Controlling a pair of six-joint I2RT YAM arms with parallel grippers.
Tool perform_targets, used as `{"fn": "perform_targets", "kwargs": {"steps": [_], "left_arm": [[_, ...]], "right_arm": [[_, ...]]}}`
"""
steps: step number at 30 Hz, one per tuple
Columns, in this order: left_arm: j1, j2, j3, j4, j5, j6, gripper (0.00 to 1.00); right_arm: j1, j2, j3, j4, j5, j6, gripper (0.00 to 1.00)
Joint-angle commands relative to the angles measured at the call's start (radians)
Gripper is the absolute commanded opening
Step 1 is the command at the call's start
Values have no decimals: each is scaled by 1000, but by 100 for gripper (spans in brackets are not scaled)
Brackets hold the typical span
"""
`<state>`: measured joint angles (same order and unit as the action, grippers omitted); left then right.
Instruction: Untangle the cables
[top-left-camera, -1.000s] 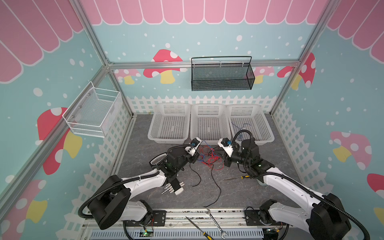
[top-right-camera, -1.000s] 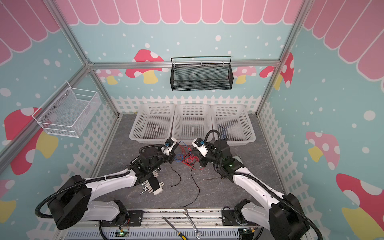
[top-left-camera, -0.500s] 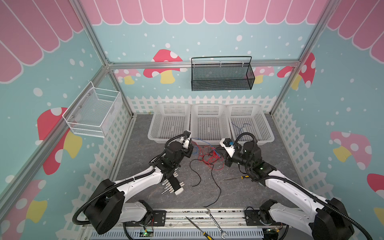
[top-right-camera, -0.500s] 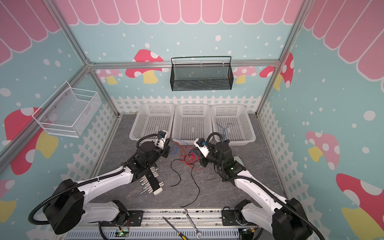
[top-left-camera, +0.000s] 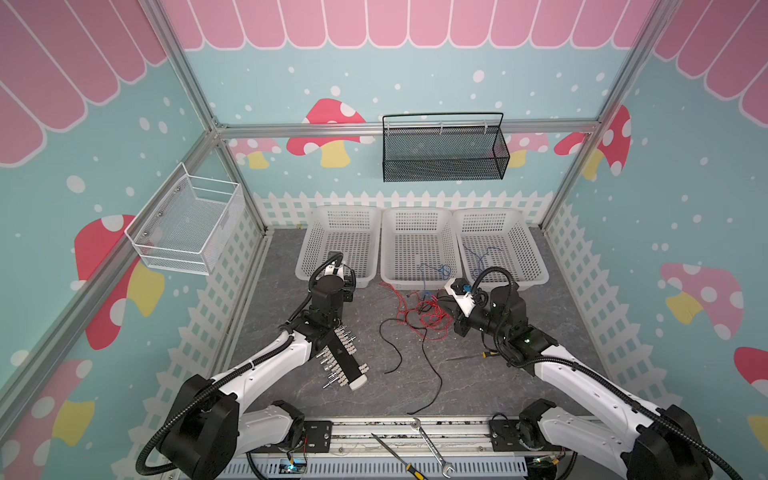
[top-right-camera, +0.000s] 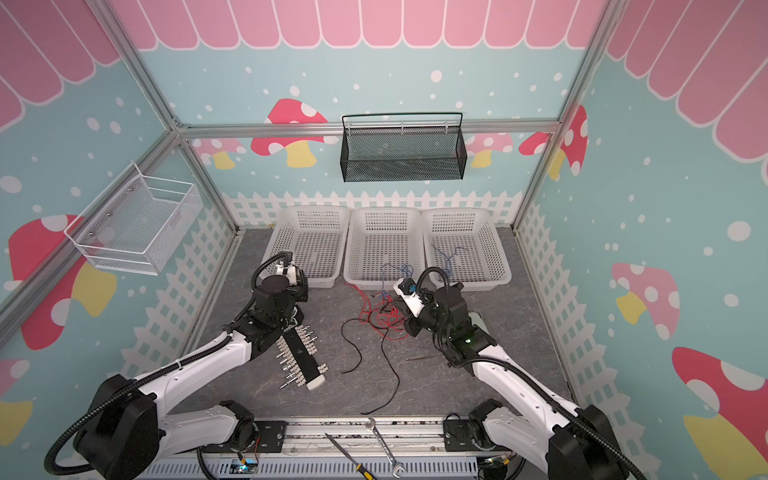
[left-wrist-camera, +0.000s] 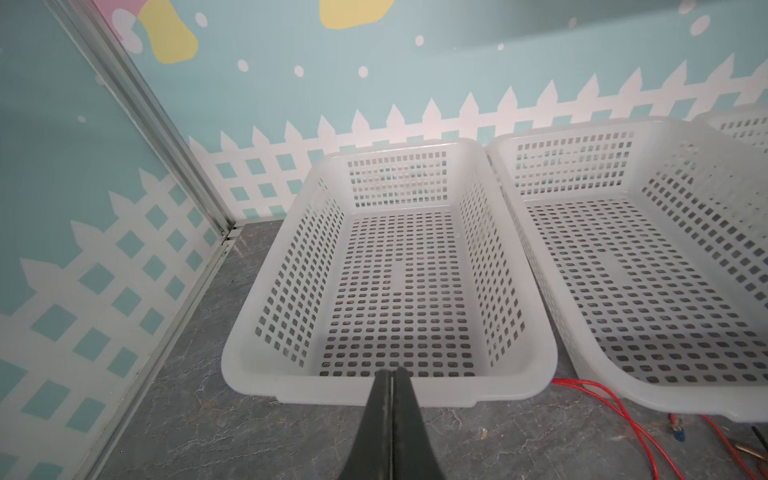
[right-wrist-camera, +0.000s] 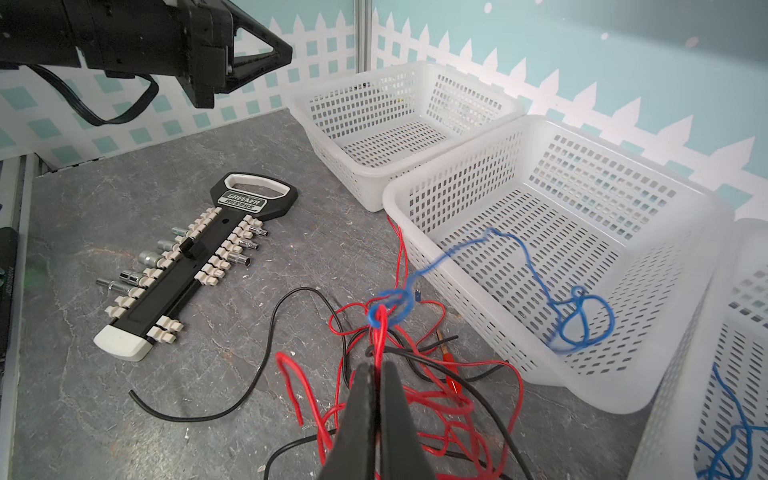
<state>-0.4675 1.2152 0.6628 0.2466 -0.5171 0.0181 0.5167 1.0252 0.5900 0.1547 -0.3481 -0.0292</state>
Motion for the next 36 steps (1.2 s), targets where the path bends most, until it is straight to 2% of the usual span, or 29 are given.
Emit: {"fn": "perform_targets", "kwargs": {"steps": [1,5,8,12,15,20,28,32,36], "left_arm": [[1,-29,-28,-11,5,-15,0],[-11,-57,-69,55,112,-1,0],[-44,-70,-84,84,235,40,2],[-135,-57,-99,152,318,136,29],[-170,-26,-82,174,377,161,38],[-201,27,-75,256,503,133,39],[-282,104,-71,373,627,121,39],[-314,119,-74,394,646,112,39],[-354,142,-80,434,617,120,39]], "right_arm": [[-2,-4,-3,5,-14,-8,0],[-1,19,20,5,-28,-15,0],[-1,41,38,9,-46,-20,0],[-2,63,57,14,-63,-27,0],[-2,72,66,17,-69,-26,0],[-2,93,80,23,-85,-20,0],[-1,143,96,50,-94,15,0],[-2,161,112,66,-83,56,0],[-2,169,135,76,-96,100,0]]}}
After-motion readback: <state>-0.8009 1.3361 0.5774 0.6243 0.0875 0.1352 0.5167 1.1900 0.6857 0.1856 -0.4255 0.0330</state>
